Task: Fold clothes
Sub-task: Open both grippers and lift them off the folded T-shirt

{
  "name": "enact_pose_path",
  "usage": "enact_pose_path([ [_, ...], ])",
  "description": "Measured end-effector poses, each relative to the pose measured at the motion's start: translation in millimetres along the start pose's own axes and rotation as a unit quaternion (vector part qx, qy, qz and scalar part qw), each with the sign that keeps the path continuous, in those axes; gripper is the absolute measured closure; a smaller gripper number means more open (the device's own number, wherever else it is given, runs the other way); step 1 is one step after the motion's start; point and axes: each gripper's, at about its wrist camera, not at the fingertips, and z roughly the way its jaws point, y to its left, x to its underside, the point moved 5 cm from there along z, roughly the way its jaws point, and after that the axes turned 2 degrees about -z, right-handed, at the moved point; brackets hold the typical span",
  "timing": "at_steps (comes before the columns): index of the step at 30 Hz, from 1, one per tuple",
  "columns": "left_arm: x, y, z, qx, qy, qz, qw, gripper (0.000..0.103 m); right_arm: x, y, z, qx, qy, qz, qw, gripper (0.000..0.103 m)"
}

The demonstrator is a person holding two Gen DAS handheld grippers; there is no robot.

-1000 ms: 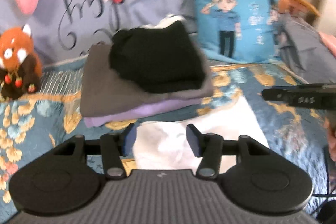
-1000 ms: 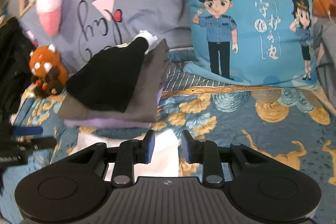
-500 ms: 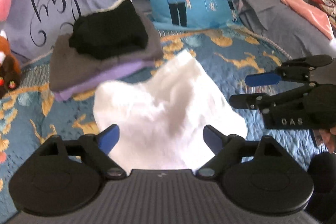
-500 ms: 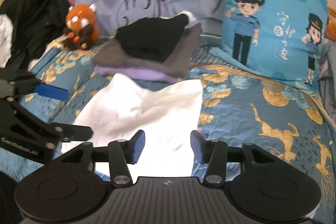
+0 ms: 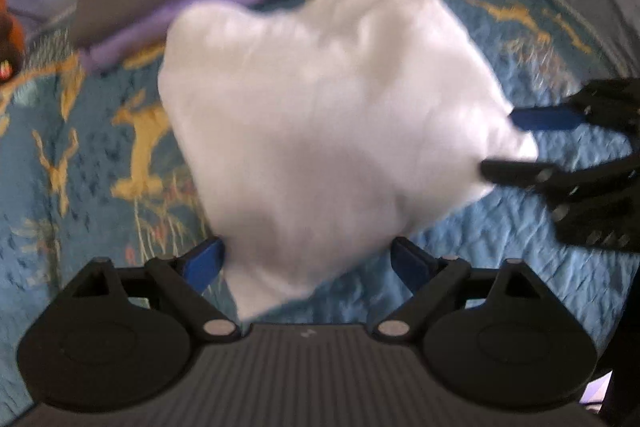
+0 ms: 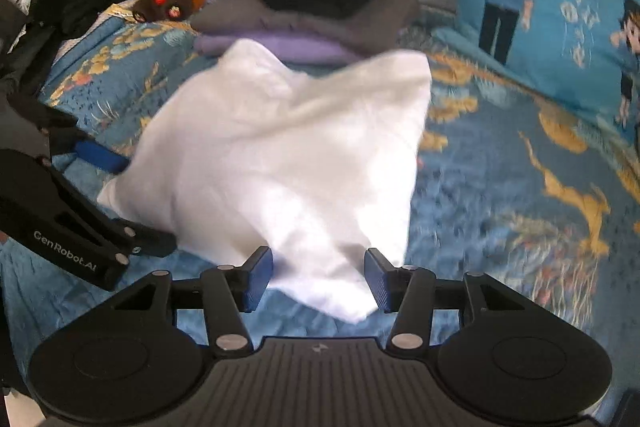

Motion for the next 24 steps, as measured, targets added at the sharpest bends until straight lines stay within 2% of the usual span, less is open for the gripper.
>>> enact_pose_path([
  [3, 15, 6, -2, 0.014, -0.007, -0.016, 0.9998, 0.010, 8, -6, -7, -0.006, -0.002, 0.010, 1.000, 0.054],
  [7, 28, 21, -31, 0.065, -0.048, -0.046, 0.9956, 0.010, 13, -14, -26, -0.026, -0.025, 0.024, 0.999, 0.052],
  [11, 28, 43, -47, 0.109, -0.070, -0.079, 0.9884, 0.010, 22, -22, -28, -0.036, -0.026, 0.024, 0.999, 0.052],
  [16, 18, 58, -42, 0.145, -0.076, -0.119, 0.9794, 0.010, 24, -27, -22, -0.056, -0.035, 0.051, 0.996, 0.052],
  [19, 13, 60, -34, 0.179, -0.078, -0.144, 0.9702, 0.011, 23, -28, -19, -0.074, -0.046, 0.070, 0.994, 0.052],
  [21, 13, 60, -29, 0.211, -0.078, -0.173, 0.9589, 0.012, 22, -31, -16, -0.079, -0.050, 0.088, 0.992, 0.052],
  [24, 18, 64, -24, 0.236, -0.082, -0.216, 0.9439, 0.013, 23, -39, -12, -0.085, -0.055, 0.130, 0.986, 0.052],
])
